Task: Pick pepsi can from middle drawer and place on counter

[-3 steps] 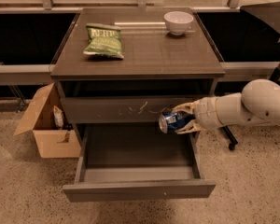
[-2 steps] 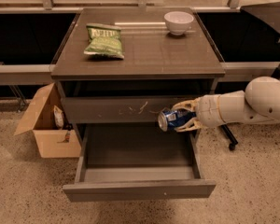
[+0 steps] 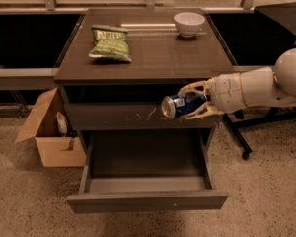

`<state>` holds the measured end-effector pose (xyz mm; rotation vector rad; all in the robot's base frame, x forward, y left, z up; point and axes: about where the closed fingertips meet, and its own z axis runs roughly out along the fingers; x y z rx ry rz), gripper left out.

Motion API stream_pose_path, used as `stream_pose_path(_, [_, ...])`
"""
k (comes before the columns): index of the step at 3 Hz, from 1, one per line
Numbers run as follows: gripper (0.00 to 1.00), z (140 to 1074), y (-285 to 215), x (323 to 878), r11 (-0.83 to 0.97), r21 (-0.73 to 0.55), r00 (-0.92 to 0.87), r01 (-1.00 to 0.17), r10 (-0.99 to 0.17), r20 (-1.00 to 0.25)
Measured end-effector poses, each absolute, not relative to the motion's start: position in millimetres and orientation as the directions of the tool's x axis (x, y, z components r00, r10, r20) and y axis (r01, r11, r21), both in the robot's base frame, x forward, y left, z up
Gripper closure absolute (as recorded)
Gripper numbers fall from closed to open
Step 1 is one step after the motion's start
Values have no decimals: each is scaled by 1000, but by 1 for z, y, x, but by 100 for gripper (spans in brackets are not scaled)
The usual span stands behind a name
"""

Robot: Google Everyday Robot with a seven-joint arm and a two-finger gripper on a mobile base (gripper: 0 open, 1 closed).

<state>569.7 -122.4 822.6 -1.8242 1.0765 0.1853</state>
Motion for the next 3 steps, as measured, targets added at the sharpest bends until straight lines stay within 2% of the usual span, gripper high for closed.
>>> stream_pose_path(2, [100,895,-115,589,-137,-744,662,-654,-580,-475])
stream_pose_path(3, [100,896,-115,589,-136,-744,662,-654,-580,-475])
